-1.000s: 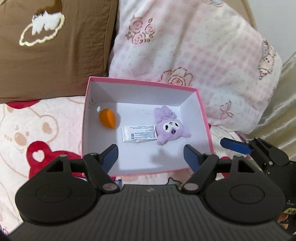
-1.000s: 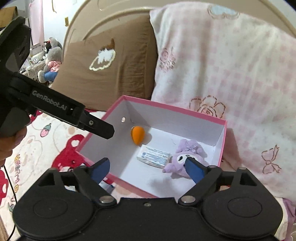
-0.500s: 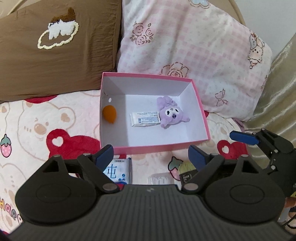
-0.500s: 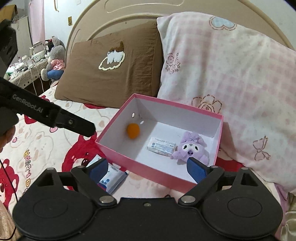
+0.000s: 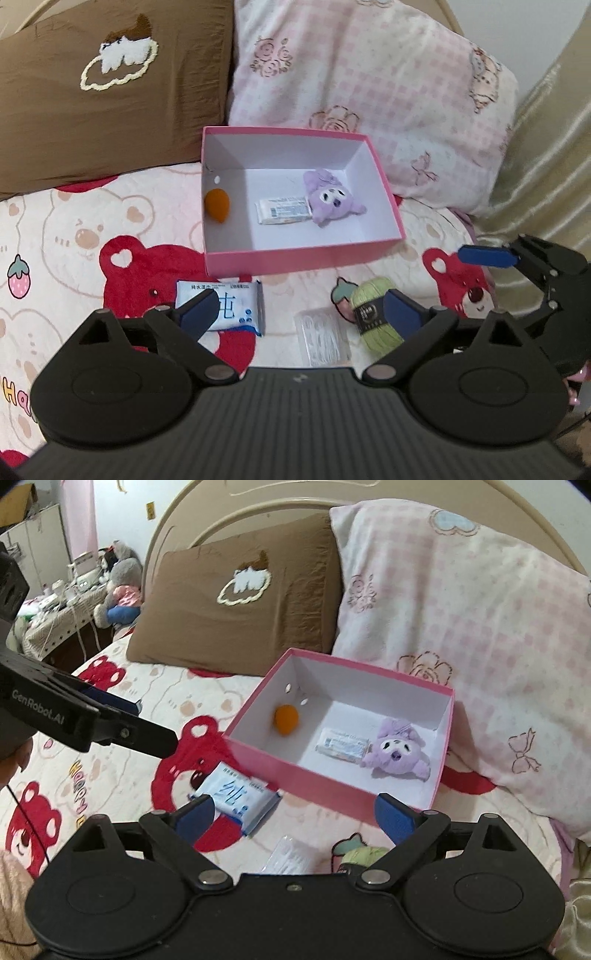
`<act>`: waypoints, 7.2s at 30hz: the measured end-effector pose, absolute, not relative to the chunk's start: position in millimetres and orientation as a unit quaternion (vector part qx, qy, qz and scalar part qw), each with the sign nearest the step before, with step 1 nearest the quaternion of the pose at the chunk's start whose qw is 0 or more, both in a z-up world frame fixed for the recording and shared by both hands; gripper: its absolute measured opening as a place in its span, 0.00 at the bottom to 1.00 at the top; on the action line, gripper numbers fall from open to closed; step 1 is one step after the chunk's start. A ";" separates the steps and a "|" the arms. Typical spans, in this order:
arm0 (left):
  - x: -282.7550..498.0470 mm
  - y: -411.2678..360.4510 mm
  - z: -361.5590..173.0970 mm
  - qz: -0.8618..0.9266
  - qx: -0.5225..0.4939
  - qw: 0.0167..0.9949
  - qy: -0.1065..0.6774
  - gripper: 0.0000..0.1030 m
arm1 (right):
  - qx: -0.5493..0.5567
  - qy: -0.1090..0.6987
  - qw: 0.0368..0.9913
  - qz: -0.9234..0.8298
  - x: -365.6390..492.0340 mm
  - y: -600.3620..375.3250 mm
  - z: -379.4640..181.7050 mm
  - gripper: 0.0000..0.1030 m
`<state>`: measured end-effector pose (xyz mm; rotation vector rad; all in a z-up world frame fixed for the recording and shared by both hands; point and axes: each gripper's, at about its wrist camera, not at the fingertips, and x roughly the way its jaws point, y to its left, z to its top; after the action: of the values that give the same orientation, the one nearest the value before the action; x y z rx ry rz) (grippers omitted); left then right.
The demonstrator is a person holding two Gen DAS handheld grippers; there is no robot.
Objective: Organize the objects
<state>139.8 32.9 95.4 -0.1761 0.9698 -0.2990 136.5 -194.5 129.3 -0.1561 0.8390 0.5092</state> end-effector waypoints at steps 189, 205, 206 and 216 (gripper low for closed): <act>155.5 110.1 -104.6 -0.121 -0.226 0.836 0.486 0.37 | -0.100 0.430 0.857 0.265 156.0 -77.4 -54.5 0.57; 126.6 89.2 -60.5 -0.149 -0.210 0.844 0.470 0.43 | -0.092 0.405 0.870 0.268 122.0 -90.4 -15.4 0.77; 125.4 88.4 -58.8 -0.151 -0.208 0.845 0.469 0.43 | -0.090 0.405 0.870 0.268 120.7 -91.0 -13.5 0.78; 109.9 72.6 -38.8 -0.168 -0.199 0.848 0.461 0.48 | -0.085 0.400 0.874 0.263 99.9 -95.9 1.5 0.87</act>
<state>109.9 72.6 -38.8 -0.4193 0.9714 -0.3541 99.9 -95.9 1.5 -0.1781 0.8363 0.5501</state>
